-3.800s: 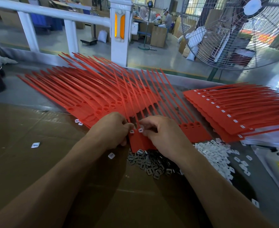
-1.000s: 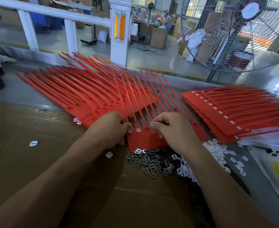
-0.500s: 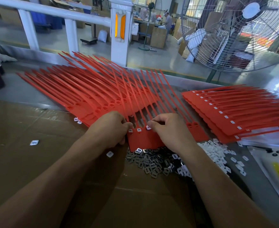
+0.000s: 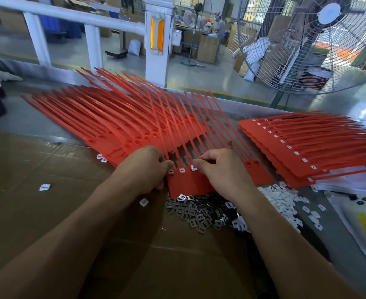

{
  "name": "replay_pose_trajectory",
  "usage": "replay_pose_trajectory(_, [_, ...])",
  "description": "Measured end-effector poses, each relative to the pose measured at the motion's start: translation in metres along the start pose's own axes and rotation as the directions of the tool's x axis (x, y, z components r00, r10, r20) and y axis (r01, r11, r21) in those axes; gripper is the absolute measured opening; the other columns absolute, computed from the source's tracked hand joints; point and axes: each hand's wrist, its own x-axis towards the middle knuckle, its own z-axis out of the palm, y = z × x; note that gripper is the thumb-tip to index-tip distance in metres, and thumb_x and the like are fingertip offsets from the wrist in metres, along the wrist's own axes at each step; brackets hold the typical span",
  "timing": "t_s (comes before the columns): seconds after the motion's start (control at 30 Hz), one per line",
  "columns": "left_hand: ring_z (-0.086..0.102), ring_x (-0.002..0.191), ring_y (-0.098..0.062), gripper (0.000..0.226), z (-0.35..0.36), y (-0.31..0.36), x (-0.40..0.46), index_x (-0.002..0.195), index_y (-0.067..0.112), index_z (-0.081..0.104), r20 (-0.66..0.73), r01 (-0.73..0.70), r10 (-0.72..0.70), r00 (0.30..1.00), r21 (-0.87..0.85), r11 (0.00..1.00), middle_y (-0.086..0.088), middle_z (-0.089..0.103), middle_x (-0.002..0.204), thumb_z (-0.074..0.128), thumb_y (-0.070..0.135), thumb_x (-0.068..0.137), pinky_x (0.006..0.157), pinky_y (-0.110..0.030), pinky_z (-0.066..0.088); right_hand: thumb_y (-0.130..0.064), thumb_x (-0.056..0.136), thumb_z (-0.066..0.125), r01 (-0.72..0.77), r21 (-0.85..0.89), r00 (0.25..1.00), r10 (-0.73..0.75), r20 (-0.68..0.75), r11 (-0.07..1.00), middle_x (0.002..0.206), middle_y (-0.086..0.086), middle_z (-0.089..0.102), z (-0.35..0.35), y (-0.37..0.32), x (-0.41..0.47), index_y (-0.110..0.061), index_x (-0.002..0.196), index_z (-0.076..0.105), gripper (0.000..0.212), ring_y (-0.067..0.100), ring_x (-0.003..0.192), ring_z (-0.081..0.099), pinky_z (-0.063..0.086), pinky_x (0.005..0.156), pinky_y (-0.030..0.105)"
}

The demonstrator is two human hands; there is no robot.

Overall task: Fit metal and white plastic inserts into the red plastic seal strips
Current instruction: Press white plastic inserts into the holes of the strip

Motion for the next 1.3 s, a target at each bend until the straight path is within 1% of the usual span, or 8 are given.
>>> replay_pose_trajectory(0.3, [0.051,0.033,-0.003,0.03,-0.001,0.001,0.0,0.085,0.019,0.068,-0.003,-0.011,0.011,1.0,0.018,1.0,0.006,0.066,0.051,0.056,0.042,0.102,0.037,-0.017,0.036,-0.033,0.09,0.079,0.009,-0.02,0.999,-0.01,-0.053,1.0,0.087,-0.012,0.073,0.006,-0.003,-0.001,-0.028,0.089,0.076,0.006,0.003,0.081,0.069,0.057,0.073,0.028])
replay_pose_trajectory(0.4, [0.051,0.033,-0.003,0.03,-0.001,0.001,0.0,0.086,0.02,0.068,0.001,-0.007,0.007,1.0,0.008,1.0,0.006,0.065,0.05,0.055,0.042,0.102,0.035,-0.017,0.035,-0.031,0.092,0.077,0.046,-0.047,0.998,-0.048,-0.042,0.998,0.09,-0.015,0.073,0.004,-0.002,-0.002,-0.029,0.093,0.078,0.003,0.0,0.084,0.068,0.055,0.075,0.023])
replay_pose_trajectory(0.5, [0.051,0.034,-0.004,0.031,-0.001,0.0,0.001,0.084,0.019,0.069,-0.001,-0.021,0.021,1.0,0.009,1.0,0.004,0.067,0.052,0.056,0.042,0.102,0.036,-0.018,0.036,-0.024,0.097,0.069,0.136,-0.136,0.99,-0.138,-0.006,0.981,0.103,-0.017,0.073,-0.002,-0.002,-0.008,-0.029,0.103,0.081,0.014,-0.003,0.093,0.066,0.053,0.084,0.018])
replay_pose_trajectory(0.7, [0.052,0.034,-0.003,0.031,0.0,-0.003,0.003,0.084,0.02,0.069,-0.004,-0.029,0.029,1.0,0.021,0.999,0.005,0.067,0.053,0.057,0.043,0.101,0.038,-0.019,0.037,-0.022,0.102,0.054,0.317,-0.531,0.948,-0.271,0.165,0.786,0.102,-0.007,0.054,-0.007,-0.011,-0.019,-0.031,0.126,0.073,0.032,0.012,0.095,0.056,0.048,0.079,0.03])
replay_pose_trajectory(0.83, [0.052,0.033,-0.003,0.032,0.0,-0.004,0.003,0.084,0.019,0.068,-0.01,-0.031,0.032,0.999,0.033,0.999,0.005,0.067,0.052,0.056,0.043,0.101,0.038,-0.019,0.037,-0.022,0.104,0.047,0.35,-0.646,0.936,-0.271,0.223,0.679,0.105,-0.003,0.051,-0.004,-0.021,-0.023,-0.027,0.127,0.071,0.033,0.017,0.099,0.054,0.051,0.08,0.035])
replay_pose_trajectory(1.03, [0.052,0.034,-0.002,0.032,0.001,-0.002,0.001,0.084,0.02,0.068,-0.016,-0.028,0.029,0.999,0.039,0.999,0.006,0.067,0.052,0.055,0.043,0.101,0.04,-0.02,0.038,-0.023,0.106,0.047,0.355,-0.638,0.935,-0.255,0.247,0.683,0.105,-0.004,0.053,-0.008,-0.018,-0.02,-0.031,0.13,0.069,0.034,0.016,0.101,0.054,0.05,0.087,0.035])
replay_pose_trajectory(1.17, [0.051,0.033,-0.004,0.031,0.0,-0.002,-0.001,0.083,0.02,0.068,-0.018,-0.027,0.027,0.999,0.02,0.999,0.005,0.067,0.053,0.057,0.042,0.101,0.035,-0.017,0.036,-0.025,0.107,0.05,0.329,-0.469,0.924,-0.177,0.339,0.82,0.111,-0.012,0.056,-0.026,-0.009,-0.017,-0.038,0.138,0.064,0.035,0.008,0.106,0.056,0.048,0.096,0.032])
replay_pose_trajectory(1.3, [0.051,0.034,-0.004,0.03,0.0,-0.002,-0.001,0.083,0.02,0.069,-0.024,-0.025,0.025,0.999,0.006,1.0,0.004,0.068,0.053,0.057,0.042,0.101,0.038,-0.019,0.036,-0.036,0.097,0.07,0.235,-0.284,0.914,-0.112,0.39,0.93,0.099,-0.032,0.067,-0.061,-0.001,-0.021,-0.05,0.117,0.069,0.024,-0.012,0.088,0.063,0.047,0.076,0.019])
